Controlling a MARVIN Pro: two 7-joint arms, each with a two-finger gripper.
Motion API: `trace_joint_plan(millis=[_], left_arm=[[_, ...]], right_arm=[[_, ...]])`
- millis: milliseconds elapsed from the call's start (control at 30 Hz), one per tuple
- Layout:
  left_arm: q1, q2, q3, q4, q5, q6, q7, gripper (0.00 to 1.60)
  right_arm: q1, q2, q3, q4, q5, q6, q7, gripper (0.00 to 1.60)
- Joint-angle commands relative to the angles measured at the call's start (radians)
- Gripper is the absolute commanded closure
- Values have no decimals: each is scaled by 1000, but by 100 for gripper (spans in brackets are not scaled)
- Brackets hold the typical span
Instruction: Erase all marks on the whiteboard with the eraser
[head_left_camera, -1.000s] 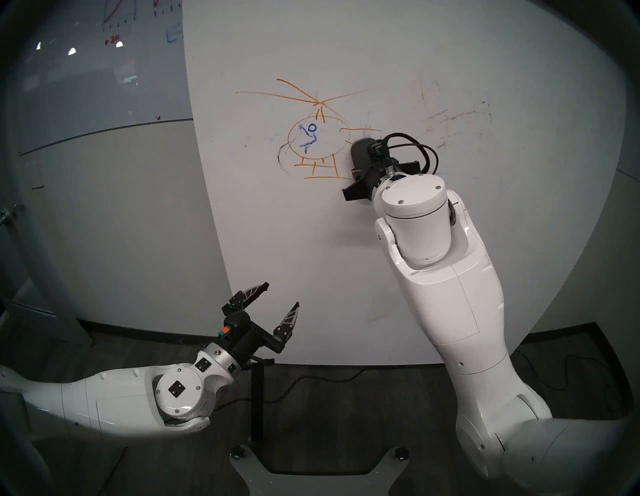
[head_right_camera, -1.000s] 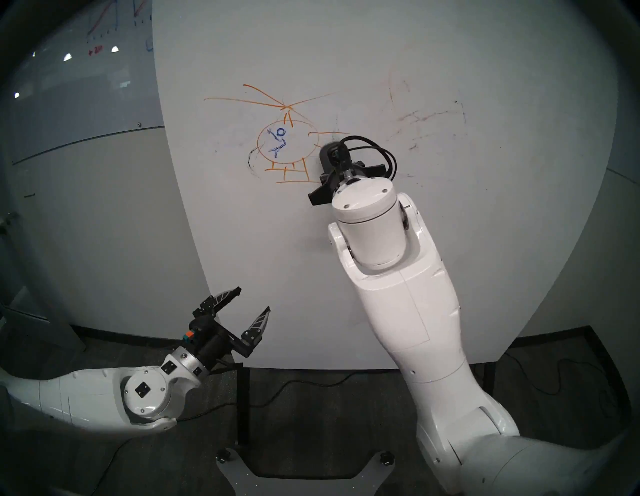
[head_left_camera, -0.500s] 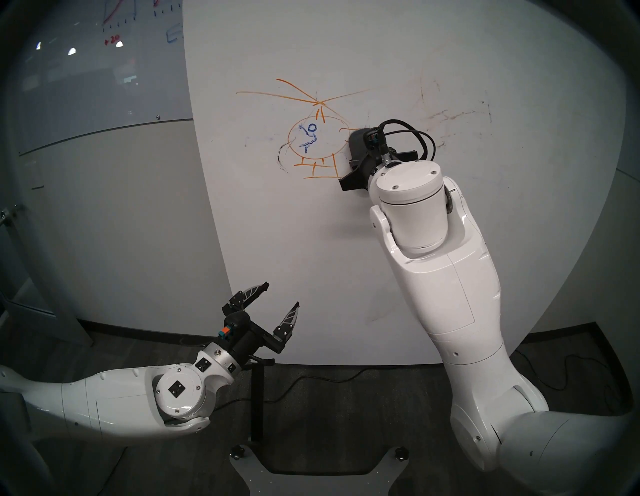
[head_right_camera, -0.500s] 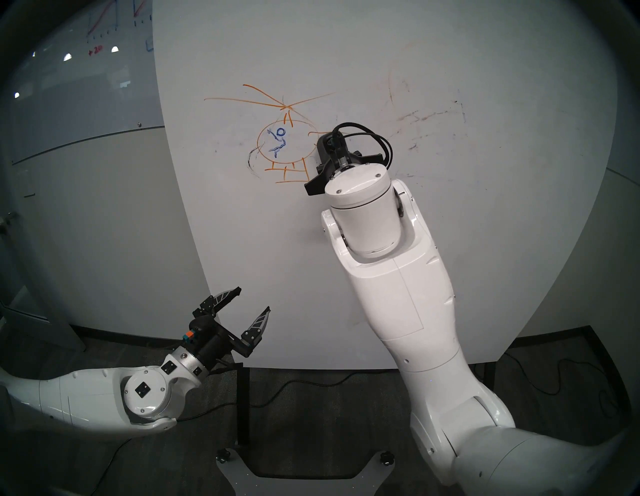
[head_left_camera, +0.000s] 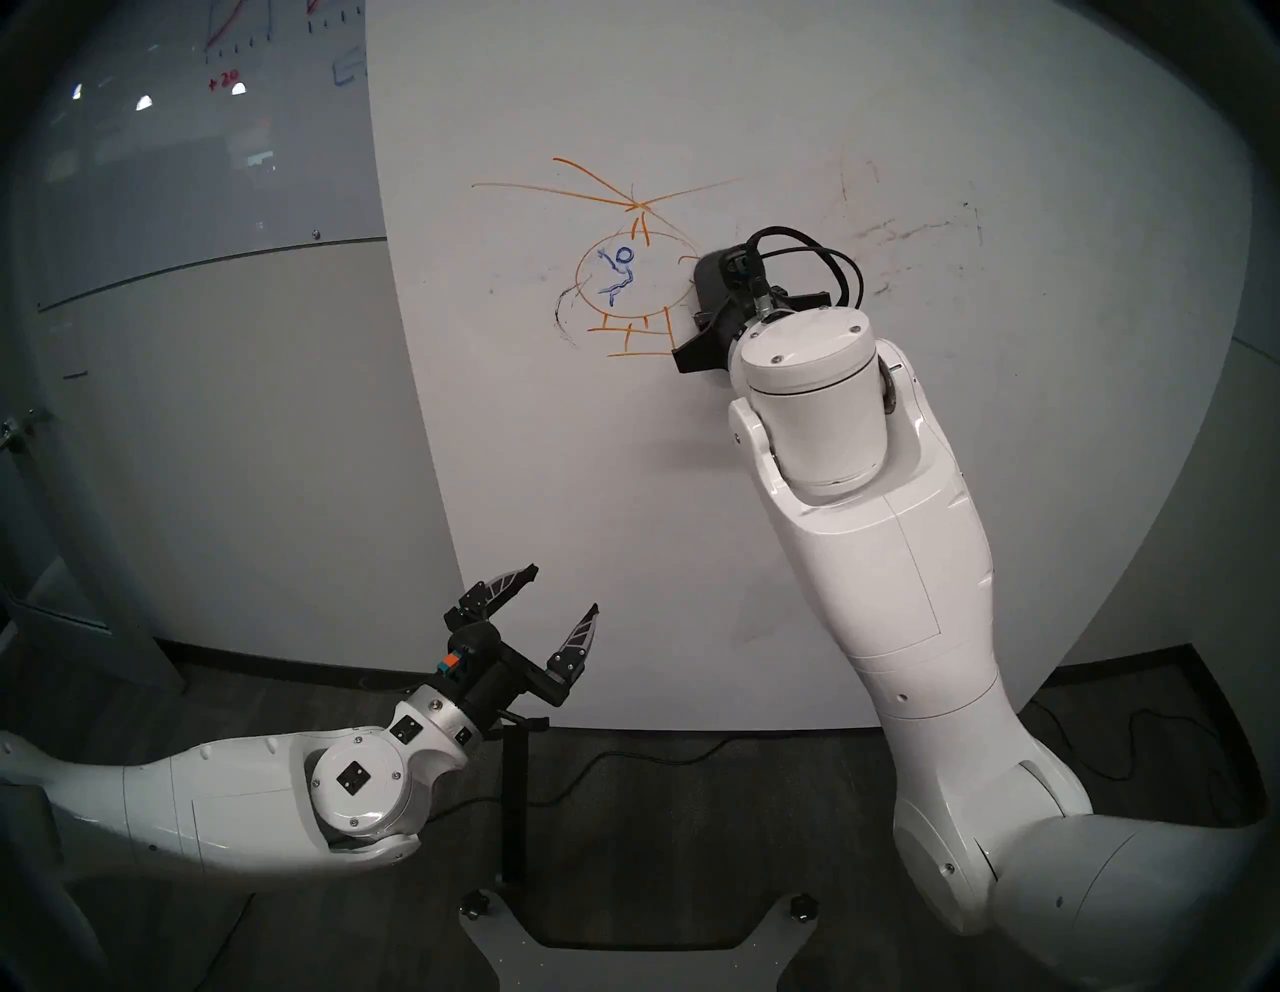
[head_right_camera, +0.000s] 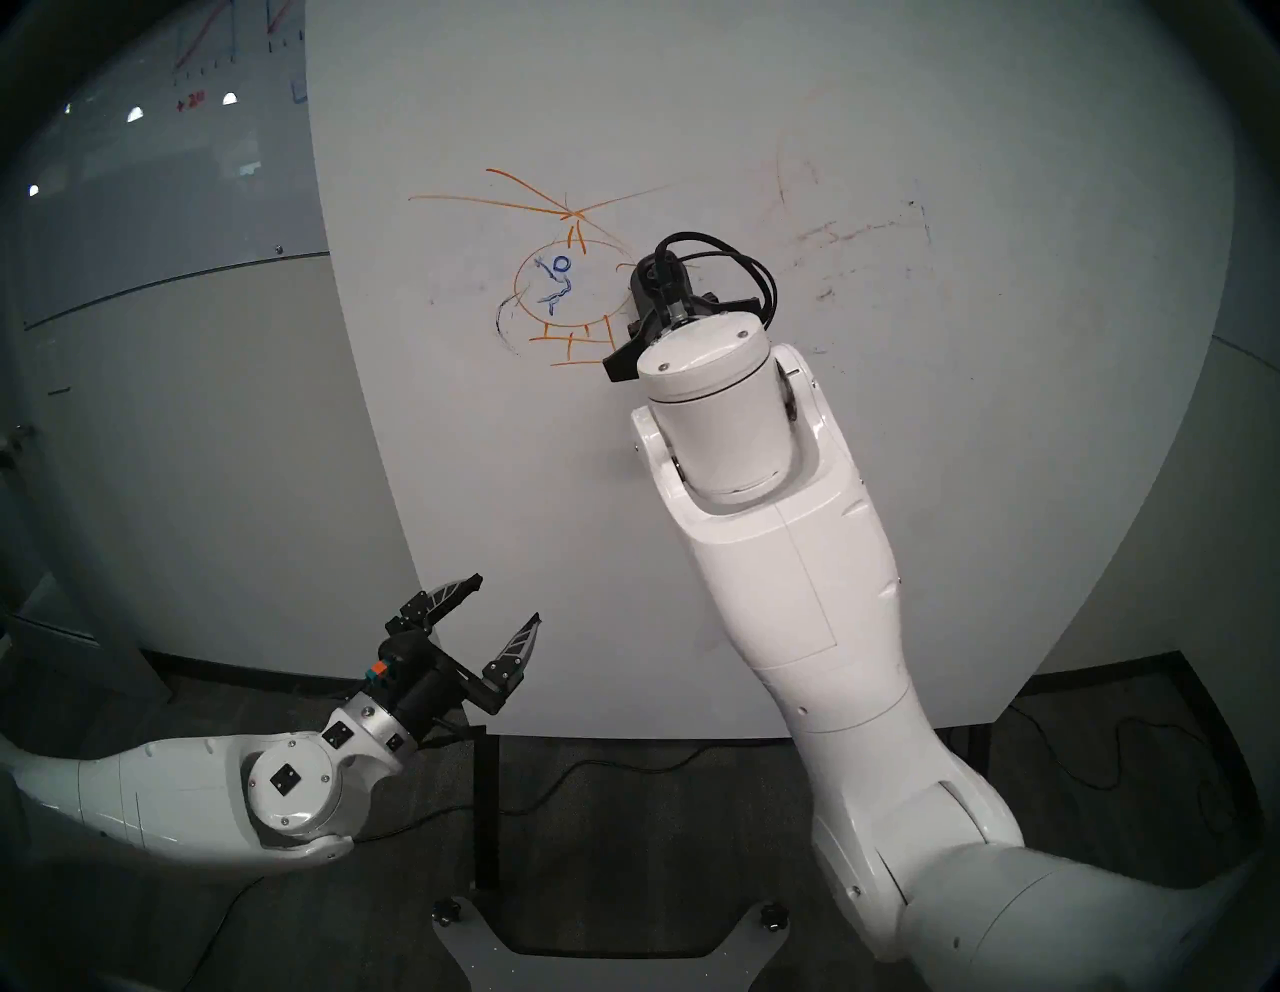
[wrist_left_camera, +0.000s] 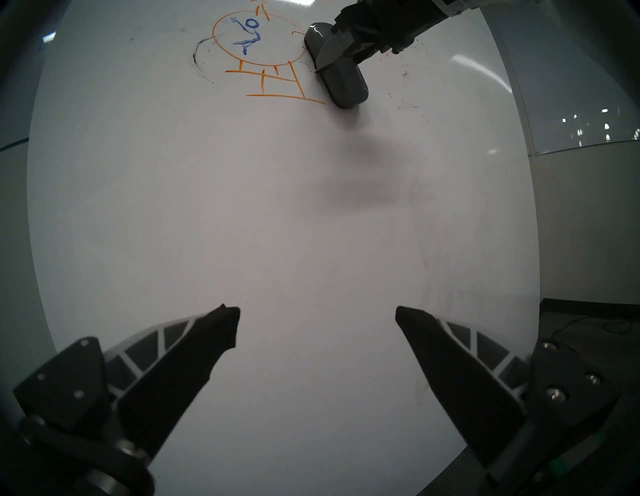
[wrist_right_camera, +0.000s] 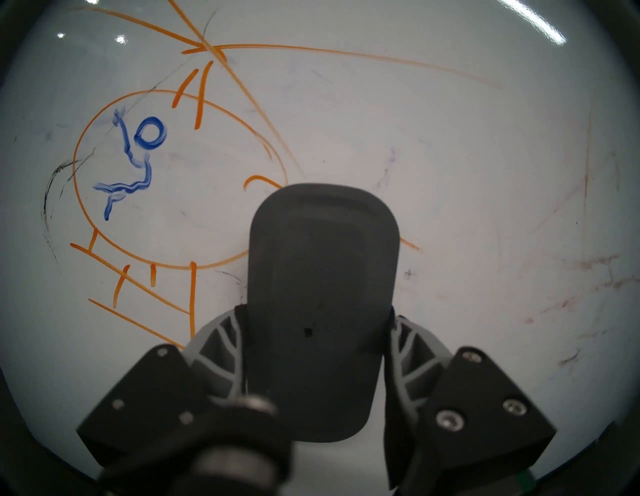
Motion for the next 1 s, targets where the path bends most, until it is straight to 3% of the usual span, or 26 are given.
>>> trace_joint_plan(millis=[0, 600, 967], left_arm=[[-8, 2, -8, -6, 0, -7, 0, 0], [-8, 2, -8, -6, 0, -7, 0, 0], [-8, 3, -8, -7, 0, -9, 0, 0]], right_arm=[[113, -55, -4, 32, 3, -24, 7, 160], [164, -89, -22, 44, -10, -23, 13, 160], [125, -46, 0, 38, -10, -31, 24, 160]])
